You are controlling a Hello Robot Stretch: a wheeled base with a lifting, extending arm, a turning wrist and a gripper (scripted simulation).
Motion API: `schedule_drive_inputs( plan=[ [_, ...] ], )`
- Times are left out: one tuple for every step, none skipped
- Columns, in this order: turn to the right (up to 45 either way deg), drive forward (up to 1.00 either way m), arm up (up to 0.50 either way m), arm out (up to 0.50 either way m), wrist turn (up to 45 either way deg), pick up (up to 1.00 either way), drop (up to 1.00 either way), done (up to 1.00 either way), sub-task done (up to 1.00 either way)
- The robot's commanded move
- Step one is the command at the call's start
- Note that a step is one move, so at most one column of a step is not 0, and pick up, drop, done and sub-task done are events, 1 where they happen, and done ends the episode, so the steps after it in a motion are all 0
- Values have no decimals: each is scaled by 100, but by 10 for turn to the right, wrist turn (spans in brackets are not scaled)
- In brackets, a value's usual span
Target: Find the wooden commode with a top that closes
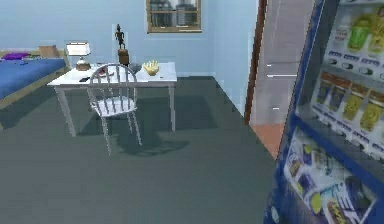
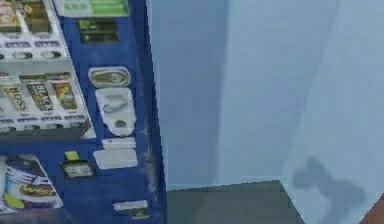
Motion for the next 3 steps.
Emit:
schedule_drive_inputs(
  plan=[
    [0,100,0,0,0,0,0,0,0],
    [-120,0,0,0,0,0,0,0,0],
    [0,20,0,0,0,0,0,0,0]
  ],
)
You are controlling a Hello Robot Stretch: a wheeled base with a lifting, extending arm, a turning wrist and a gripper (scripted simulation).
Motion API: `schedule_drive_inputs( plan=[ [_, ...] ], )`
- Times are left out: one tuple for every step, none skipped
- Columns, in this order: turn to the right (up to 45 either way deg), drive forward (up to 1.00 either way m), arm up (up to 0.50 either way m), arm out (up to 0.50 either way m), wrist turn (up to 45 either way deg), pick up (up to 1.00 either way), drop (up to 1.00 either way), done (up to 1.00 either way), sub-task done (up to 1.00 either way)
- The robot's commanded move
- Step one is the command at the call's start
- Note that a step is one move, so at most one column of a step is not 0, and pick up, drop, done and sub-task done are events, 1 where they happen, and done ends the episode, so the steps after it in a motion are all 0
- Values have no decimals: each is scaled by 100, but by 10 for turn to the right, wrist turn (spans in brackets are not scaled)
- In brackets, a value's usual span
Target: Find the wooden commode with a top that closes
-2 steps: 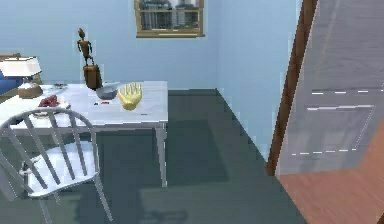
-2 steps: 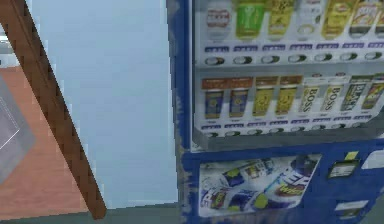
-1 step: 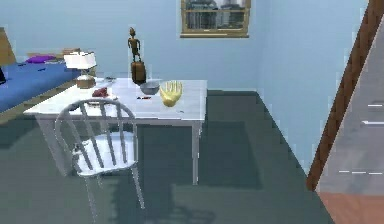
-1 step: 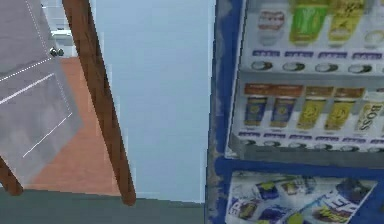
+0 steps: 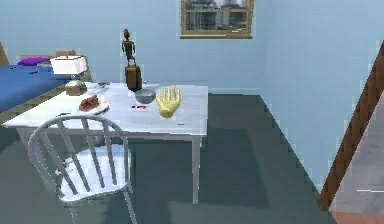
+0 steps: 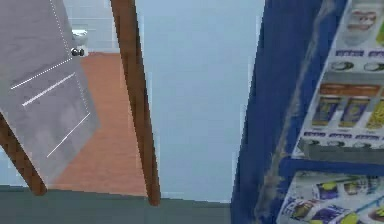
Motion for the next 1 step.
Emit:
schedule_drive_inputs(
  plan=[
    [330,0,0,0,0,0,0,0,0]
  ],
)
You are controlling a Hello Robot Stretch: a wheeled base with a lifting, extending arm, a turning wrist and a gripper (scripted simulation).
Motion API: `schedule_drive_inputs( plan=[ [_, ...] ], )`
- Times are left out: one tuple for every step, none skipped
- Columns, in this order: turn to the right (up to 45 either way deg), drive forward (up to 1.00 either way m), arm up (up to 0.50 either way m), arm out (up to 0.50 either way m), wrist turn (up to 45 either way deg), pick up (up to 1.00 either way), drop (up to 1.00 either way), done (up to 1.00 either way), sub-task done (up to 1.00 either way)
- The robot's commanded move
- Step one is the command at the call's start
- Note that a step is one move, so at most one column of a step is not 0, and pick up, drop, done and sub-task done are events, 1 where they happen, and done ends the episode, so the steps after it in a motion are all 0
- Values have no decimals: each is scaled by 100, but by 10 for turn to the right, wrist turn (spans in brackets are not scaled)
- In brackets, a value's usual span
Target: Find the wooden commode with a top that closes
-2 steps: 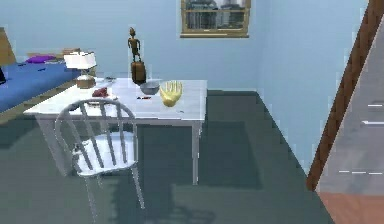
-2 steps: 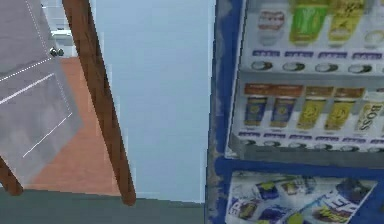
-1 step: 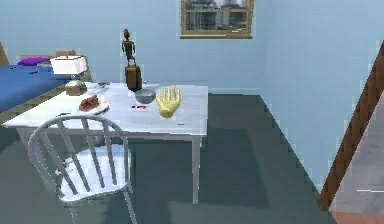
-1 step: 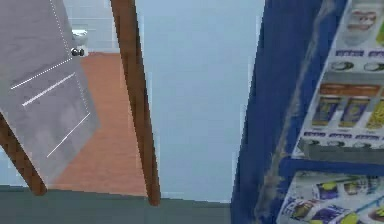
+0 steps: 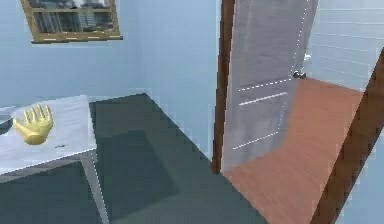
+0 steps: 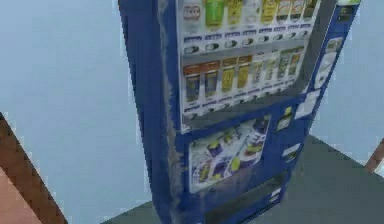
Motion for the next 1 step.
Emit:
schedule_drive_inputs(
  plan=[
    [0,70,0,0,0,0,0,0,0]
  ],
)
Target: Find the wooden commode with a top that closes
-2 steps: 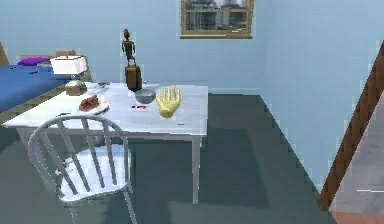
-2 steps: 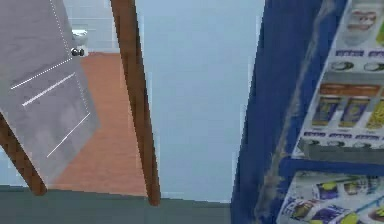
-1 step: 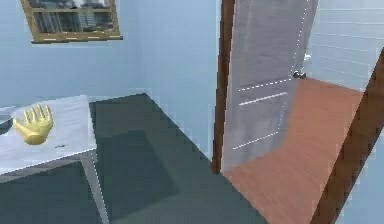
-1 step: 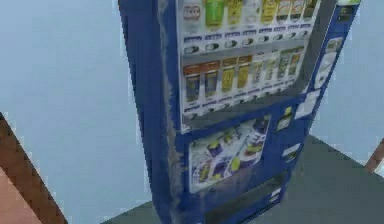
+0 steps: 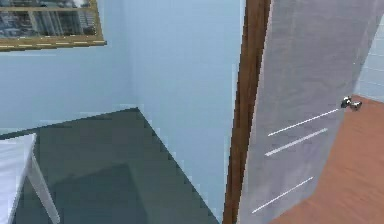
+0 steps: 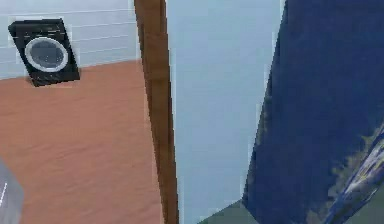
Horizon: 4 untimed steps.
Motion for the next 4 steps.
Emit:
schedule_drive_inputs(
  plan=[
    [270,0,0,0,0,0,0,0,0],
    [0,55,0,0,0,0,0,0,0],
    [450,0,0,0,0,0,0,0,0],
    [180,0,0,0,0,0,0,0,0]
  ],
)
